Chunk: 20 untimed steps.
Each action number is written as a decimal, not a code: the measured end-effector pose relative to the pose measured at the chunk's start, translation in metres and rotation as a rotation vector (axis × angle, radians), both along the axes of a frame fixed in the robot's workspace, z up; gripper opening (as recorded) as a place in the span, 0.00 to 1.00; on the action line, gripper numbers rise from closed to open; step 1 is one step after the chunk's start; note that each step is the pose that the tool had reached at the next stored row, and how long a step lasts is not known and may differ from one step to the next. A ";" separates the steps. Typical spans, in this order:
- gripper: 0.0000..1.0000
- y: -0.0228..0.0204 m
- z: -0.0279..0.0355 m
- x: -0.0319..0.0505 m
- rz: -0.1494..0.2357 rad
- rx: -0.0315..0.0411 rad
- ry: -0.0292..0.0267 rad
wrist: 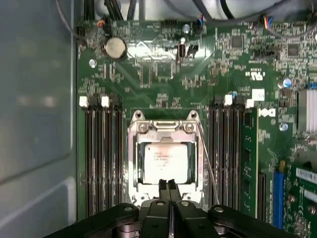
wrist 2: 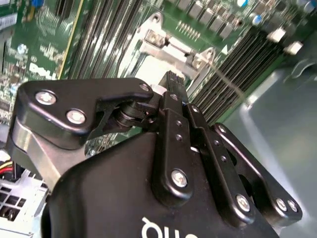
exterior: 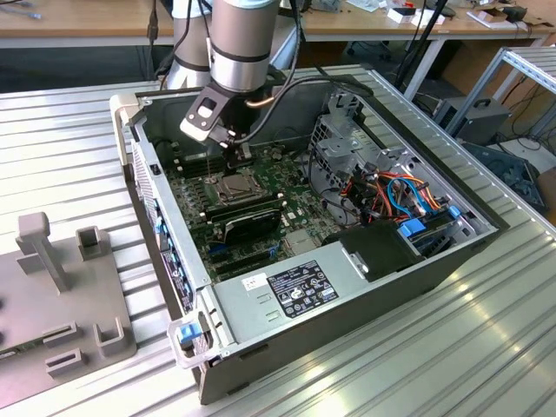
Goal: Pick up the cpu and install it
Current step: 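Close the cpu cover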
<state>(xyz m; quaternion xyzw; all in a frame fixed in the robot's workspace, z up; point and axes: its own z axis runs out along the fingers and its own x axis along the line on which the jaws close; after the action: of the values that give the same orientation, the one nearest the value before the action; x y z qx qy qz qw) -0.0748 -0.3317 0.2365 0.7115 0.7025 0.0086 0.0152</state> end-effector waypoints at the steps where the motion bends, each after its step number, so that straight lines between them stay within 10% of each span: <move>1: 0.11 0.0000 -0.0012 -0.0017 0.000 0.0000 0.0001; 20: 0.11 0.0000 -0.0254 -0.0146 0.000 -0.0005 0.0002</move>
<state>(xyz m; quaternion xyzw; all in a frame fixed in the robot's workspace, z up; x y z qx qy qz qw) -0.0894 -0.3318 0.2111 0.7115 0.7025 0.0084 0.0153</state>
